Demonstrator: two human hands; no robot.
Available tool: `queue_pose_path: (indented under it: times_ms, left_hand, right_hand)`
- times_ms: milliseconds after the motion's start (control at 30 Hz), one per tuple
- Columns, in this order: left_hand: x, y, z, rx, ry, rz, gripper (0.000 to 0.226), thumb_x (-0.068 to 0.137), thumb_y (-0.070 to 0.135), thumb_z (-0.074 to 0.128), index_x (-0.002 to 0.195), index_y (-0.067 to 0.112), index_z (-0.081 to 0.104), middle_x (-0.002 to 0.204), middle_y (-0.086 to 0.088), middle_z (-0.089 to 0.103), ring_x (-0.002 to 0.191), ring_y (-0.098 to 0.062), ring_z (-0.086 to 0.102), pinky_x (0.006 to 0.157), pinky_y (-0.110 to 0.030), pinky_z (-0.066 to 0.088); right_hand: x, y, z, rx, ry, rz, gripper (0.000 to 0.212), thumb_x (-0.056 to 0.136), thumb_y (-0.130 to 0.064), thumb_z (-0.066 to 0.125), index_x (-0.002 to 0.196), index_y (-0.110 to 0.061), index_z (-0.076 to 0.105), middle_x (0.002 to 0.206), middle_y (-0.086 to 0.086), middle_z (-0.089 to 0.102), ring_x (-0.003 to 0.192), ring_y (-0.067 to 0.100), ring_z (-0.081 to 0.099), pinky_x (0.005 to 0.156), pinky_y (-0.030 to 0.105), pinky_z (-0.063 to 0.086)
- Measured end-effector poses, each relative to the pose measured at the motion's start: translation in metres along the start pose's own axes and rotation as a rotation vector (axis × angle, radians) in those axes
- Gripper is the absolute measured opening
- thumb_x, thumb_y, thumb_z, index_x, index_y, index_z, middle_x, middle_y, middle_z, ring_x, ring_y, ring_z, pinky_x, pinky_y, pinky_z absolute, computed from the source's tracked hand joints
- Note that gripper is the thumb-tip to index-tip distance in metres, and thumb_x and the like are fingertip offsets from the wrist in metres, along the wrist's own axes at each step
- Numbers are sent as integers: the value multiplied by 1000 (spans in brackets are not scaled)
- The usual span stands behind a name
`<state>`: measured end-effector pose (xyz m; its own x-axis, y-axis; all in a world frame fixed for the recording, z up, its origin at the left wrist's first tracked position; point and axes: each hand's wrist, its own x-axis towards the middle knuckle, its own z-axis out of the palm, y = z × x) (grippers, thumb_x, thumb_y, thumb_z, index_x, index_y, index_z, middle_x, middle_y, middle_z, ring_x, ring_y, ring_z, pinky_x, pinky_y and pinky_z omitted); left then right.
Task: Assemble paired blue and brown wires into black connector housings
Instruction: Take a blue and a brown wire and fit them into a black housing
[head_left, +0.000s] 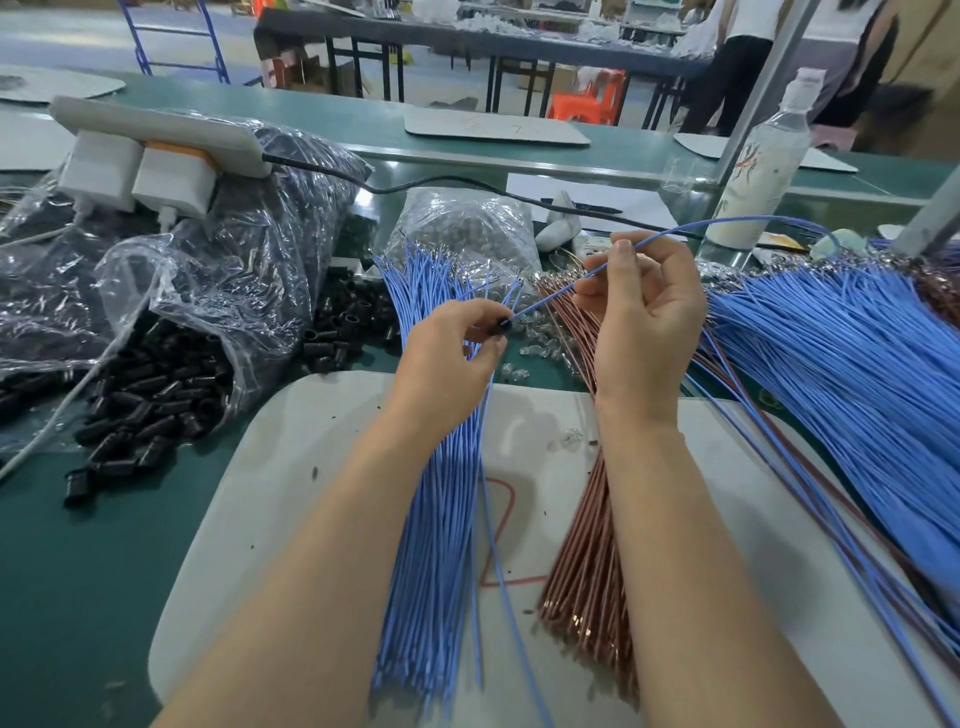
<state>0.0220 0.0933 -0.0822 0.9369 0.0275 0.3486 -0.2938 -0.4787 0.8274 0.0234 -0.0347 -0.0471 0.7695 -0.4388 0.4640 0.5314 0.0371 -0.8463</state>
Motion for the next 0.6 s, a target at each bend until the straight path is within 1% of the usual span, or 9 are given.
queue_pose_path:
  times_ms: [67, 200, 267, 333, 433, 500, 533, 567, 600]
  left_hand:
    - [0, -1, 1, 33, -4, 10, 24, 90, 9, 59, 111, 17, 67, 103, 1, 62, 85, -1, 55, 88, -22, 46]
    - [0, 2, 3, 80, -11, 72, 27, 91, 11, 58, 117, 16, 64, 102, 2, 59, 86, -3, 53, 77, -4, 37]
    - [-1, 5, 3, 78, 24, 119, 25, 91, 11, 58, 116, 12, 64, 103, 1, 61, 90, -7, 55, 81, -5, 38]
    - [-1, 8, 4, 59, 86, 169, 21, 91, 11, 60, 110, 9, 66, 100, 0, 64, 89, -8, 56, 81, -7, 40]
    - [-2, 12, 2, -18, 152, 219, 18, 90, 13, 62, 107, 10, 67, 97, 2, 67, 85, -6, 58, 79, -9, 43]
    - [-1, 12, 3, -84, 149, 199, 18, 91, 15, 61, 108, 13, 67, 95, 4, 69, 84, -9, 63, 80, -21, 50]
    - [0, 12, 3, -158, 144, 161, 16, 92, 15, 60, 106, 13, 68, 90, 3, 70, 80, -12, 65, 75, -28, 53]
    - [-1, 12, 4, -261, 139, 105, 14, 92, 16, 59, 102, 13, 68, 83, 4, 70, 72, -12, 65, 66, -30, 54]
    - [0, 10, 4, -374, 134, 24, 12, 93, 16, 58, 98, 12, 68, 75, 3, 69, 62, -10, 63, 57, -27, 51]
  right_hand:
    - [0, 0, 0, 0, -17, -4, 12, 96, -4, 50, 87, -11, 55, 70, 1, 61, 56, 9, 58, 57, 23, 51]
    - [-1, 3, 2, -15, -66, 51, 13, 96, -7, 51, 86, -13, 57, 72, 3, 63, 58, 10, 60, 59, 23, 53]
    - [-2, 7, 2, -61, -101, 104, 14, 95, -10, 54, 83, -15, 59, 73, 2, 65, 62, 9, 60, 62, 25, 53]
    - [-4, 12, 4, -156, -170, 126, 17, 94, -15, 57, 79, -21, 61, 75, -1, 65, 68, 8, 60, 69, 29, 53]
    - [-8, 12, 9, -169, -328, 203, 17, 94, -18, 58, 79, -22, 64, 74, -8, 67, 71, 3, 62, 74, 24, 51]
    - [-12, 13, 14, -141, -426, 266, 15, 98, -22, 51, 95, -23, 66, 92, -1, 71, 86, 10, 67, 83, 28, 53]
    - [-14, 12, 16, -209, -473, 260, 20, 100, -27, 46, 109, -24, 64, 104, 1, 69, 95, 12, 66, 88, 30, 52]
    - [-17, 11, 17, -300, -519, 242, 27, 101, -30, 44, 122, -24, 58, 111, -1, 67, 98, 8, 63, 89, 27, 51]
    - [-19, 11, 18, -365, -557, 222, 33, 101, -31, 43, 131, -22, 51, 106, -5, 66, 91, 1, 62, 82, 22, 50]
